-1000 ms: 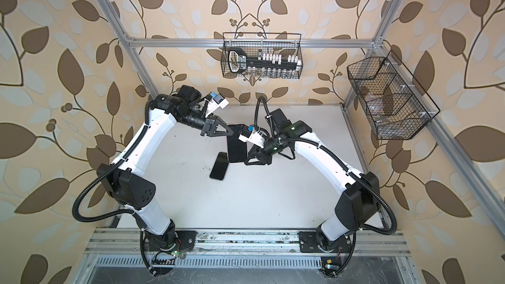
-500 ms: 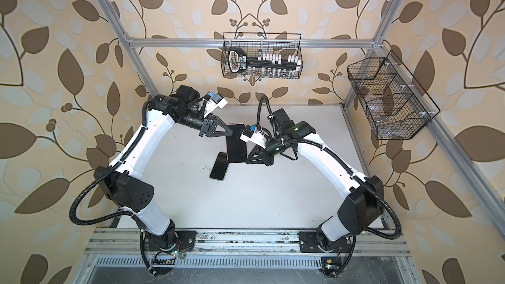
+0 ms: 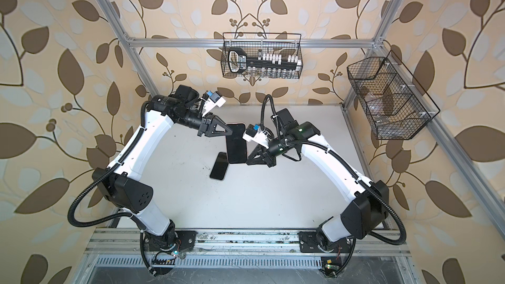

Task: Take the phone out of the phone case
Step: Remove the phone case from the phone.

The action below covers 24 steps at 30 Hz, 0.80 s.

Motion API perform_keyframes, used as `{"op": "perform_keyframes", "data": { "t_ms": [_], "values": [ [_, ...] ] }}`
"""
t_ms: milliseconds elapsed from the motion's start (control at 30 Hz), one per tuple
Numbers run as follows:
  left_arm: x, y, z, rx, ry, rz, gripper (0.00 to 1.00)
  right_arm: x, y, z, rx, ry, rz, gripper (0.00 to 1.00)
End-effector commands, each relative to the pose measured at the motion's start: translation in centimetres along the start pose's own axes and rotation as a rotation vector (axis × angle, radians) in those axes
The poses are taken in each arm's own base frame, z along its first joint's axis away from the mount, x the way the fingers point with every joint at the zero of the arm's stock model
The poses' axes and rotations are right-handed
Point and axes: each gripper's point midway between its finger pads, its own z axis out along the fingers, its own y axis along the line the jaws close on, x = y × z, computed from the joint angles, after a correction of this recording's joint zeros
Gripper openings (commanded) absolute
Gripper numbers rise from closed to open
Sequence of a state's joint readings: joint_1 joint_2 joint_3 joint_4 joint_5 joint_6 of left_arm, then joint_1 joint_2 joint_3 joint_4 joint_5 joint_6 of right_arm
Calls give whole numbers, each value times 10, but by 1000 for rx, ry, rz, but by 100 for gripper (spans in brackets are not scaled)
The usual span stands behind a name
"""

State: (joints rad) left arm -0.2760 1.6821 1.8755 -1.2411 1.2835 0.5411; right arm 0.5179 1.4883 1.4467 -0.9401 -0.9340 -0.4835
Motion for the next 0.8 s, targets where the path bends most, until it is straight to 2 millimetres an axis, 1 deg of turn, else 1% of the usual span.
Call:
{"op": "perform_keyframes", "data": {
  "t_ms": [0,167,367,533,767],
  "values": [
    [-5,-9,2,46,-24,7,0,-20,36,-8,-97,-87,-152,9],
    [-6,-2,4,48,-23,1,0,-21,49,-3,-115,-76,-182,8],
    [-9,9,7,60,-21,-30,0,-21,61,9,-128,-40,-209,9],
    [-7,12,8,63,-12,-40,0,-18,62,19,-134,-7,-213,9],
    [-4,14,9,64,-7,-48,0,-19,58,25,-124,-4,-211,9]
  ]
}}
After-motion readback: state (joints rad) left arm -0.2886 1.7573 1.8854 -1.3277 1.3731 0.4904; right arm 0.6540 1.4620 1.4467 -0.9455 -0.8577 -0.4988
